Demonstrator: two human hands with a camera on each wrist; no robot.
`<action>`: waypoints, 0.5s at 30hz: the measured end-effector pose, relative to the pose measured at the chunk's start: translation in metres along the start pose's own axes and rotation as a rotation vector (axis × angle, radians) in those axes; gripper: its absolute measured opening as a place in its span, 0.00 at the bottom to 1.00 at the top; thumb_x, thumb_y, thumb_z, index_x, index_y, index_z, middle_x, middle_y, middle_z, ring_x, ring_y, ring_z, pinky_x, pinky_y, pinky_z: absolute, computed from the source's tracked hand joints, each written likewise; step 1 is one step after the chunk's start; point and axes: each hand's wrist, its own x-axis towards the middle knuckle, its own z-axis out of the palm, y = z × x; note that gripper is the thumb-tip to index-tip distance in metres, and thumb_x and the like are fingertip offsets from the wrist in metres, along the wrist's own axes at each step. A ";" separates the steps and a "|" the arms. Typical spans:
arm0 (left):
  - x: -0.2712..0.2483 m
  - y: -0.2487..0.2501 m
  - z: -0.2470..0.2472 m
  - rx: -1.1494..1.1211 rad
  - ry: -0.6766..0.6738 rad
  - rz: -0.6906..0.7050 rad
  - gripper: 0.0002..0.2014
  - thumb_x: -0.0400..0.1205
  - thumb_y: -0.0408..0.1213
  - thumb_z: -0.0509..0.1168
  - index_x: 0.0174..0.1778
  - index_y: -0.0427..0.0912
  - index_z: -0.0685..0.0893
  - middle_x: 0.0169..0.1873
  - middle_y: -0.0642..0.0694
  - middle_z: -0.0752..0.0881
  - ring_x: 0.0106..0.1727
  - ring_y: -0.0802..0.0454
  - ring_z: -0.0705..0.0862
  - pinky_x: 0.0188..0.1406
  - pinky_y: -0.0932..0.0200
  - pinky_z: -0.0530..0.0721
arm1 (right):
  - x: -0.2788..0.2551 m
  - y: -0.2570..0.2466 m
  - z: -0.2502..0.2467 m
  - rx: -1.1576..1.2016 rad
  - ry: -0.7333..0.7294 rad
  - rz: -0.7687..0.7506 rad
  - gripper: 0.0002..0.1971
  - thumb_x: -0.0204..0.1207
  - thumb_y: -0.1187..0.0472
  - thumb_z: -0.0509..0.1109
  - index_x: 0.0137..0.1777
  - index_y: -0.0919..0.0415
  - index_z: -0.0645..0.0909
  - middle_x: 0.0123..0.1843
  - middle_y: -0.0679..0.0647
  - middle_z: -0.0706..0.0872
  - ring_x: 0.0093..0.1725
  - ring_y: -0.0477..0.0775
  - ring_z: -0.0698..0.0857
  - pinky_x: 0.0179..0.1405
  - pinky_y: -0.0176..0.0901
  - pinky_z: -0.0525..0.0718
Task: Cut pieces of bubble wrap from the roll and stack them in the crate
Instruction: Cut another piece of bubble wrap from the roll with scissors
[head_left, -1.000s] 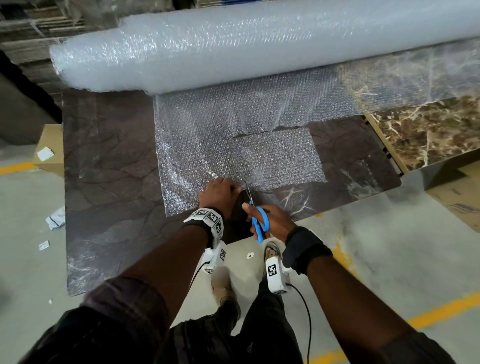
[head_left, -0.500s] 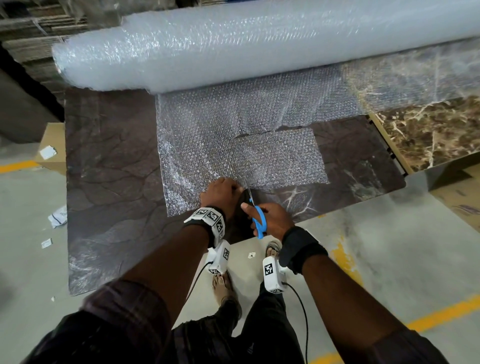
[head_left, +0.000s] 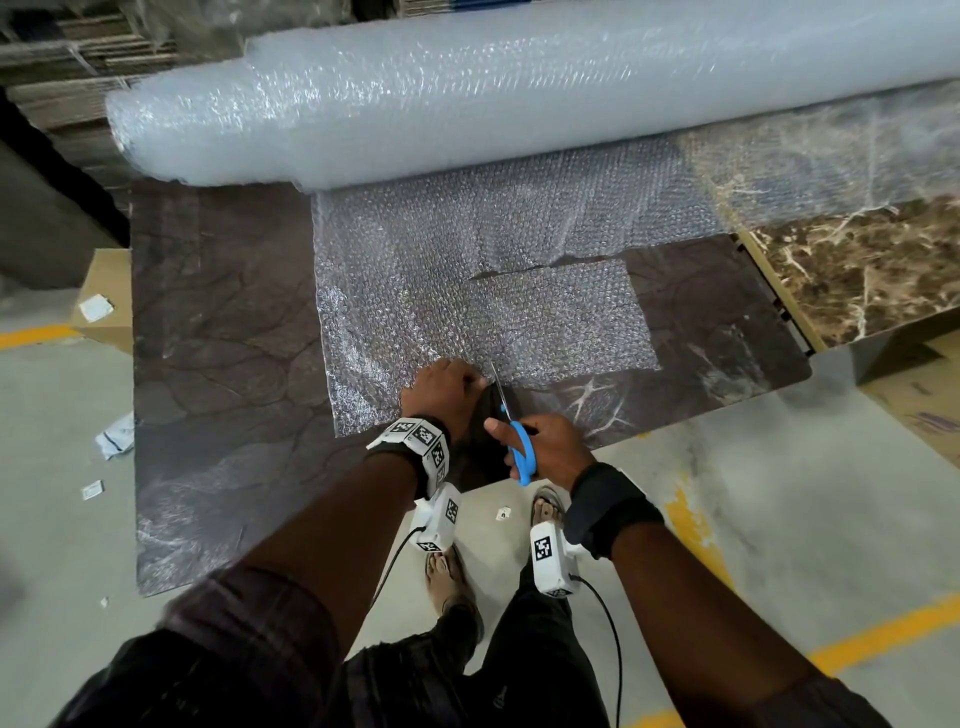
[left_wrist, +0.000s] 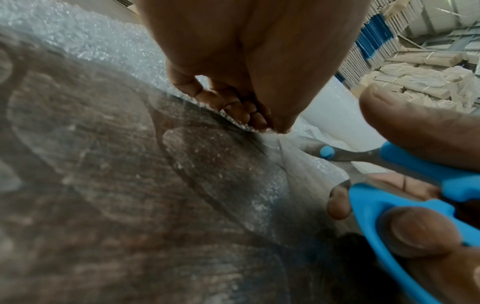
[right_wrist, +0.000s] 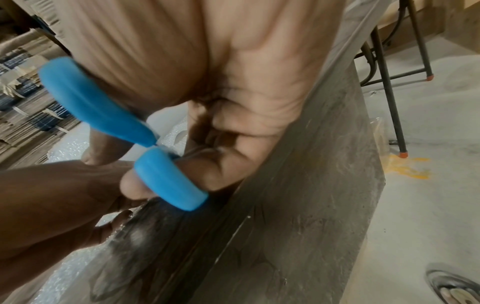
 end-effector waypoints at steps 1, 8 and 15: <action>0.000 0.000 0.000 0.001 0.001 0.001 0.13 0.83 0.56 0.59 0.55 0.54 0.82 0.58 0.48 0.82 0.62 0.43 0.79 0.58 0.38 0.80 | -0.001 -0.001 -0.001 0.007 -0.012 0.015 0.19 0.69 0.49 0.82 0.33 0.64 0.82 0.27 0.61 0.81 0.28 0.57 0.81 0.30 0.45 0.84; 0.001 0.002 -0.002 0.004 -0.014 0.000 0.13 0.83 0.56 0.60 0.54 0.53 0.81 0.59 0.48 0.82 0.63 0.42 0.78 0.58 0.40 0.80 | -0.004 -0.013 -0.003 0.054 -0.048 0.079 0.20 0.72 0.46 0.79 0.41 0.66 0.83 0.32 0.62 0.82 0.32 0.60 0.83 0.37 0.52 0.88; -0.002 0.002 -0.006 -0.016 -0.032 -0.008 0.13 0.84 0.54 0.60 0.57 0.53 0.82 0.60 0.48 0.81 0.64 0.42 0.77 0.60 0.40 0.78 | 0.011 -0.029 0.002 0.036 -0.034 0.111 0.23 0.69 0.42 0.80 0.41 0.66 0.83 0.33 0.63 0.81 0.32 0.61 0.81 0.37 0.51 0.86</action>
